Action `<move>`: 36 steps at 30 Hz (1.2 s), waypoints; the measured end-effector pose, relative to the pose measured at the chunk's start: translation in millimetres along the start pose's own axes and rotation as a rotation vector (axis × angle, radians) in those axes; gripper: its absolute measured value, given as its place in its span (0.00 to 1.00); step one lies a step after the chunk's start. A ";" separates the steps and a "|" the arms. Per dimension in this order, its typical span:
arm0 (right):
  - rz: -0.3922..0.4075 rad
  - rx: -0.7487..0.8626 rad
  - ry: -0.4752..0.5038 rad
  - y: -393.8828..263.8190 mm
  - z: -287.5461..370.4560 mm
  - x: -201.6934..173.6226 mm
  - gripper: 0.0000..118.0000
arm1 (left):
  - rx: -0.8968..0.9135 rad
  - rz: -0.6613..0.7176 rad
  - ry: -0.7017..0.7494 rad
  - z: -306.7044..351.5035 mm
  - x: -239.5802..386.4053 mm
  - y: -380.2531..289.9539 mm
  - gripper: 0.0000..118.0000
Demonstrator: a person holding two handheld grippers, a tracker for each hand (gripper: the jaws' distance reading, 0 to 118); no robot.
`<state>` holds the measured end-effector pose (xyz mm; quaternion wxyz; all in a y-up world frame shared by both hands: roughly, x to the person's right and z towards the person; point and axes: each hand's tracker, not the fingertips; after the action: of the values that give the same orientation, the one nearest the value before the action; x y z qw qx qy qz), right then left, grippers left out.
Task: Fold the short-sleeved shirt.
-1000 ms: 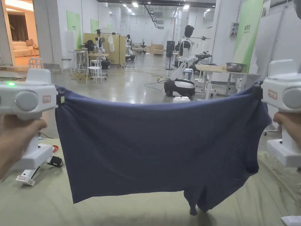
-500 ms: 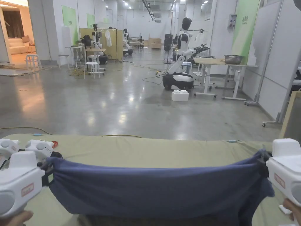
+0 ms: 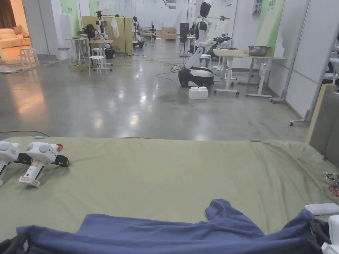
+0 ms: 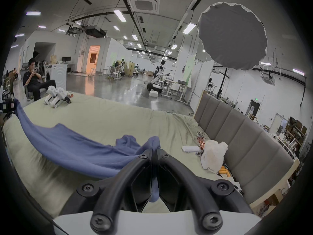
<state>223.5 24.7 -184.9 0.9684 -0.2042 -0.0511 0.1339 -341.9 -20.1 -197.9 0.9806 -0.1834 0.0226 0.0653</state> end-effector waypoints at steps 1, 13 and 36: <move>0.006 -0.007 0.001 -6.2 4.2 -1.5 0.02 | -0.013 -0.013 0.015 4.2 -1.3 -8.3 0.00; 0.000 -0.329 0.048 -121.6 -6.3 -27.3 0.02 | -0.337 -0.052 0.053 -4.9 -2.4 -126.5 0.00; -0.113 0.039 0.033 -46.8 -26.2 -81.6 0.70 | 0.010 -0.073 0.037 -35.0 69.6 -51.0 0.57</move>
<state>160.5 -49.4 -193.3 0.9789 -0.1844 -0.0441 0.0766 -266.7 -71.6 -217.1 0.9827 -0.1804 0.0343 0.0259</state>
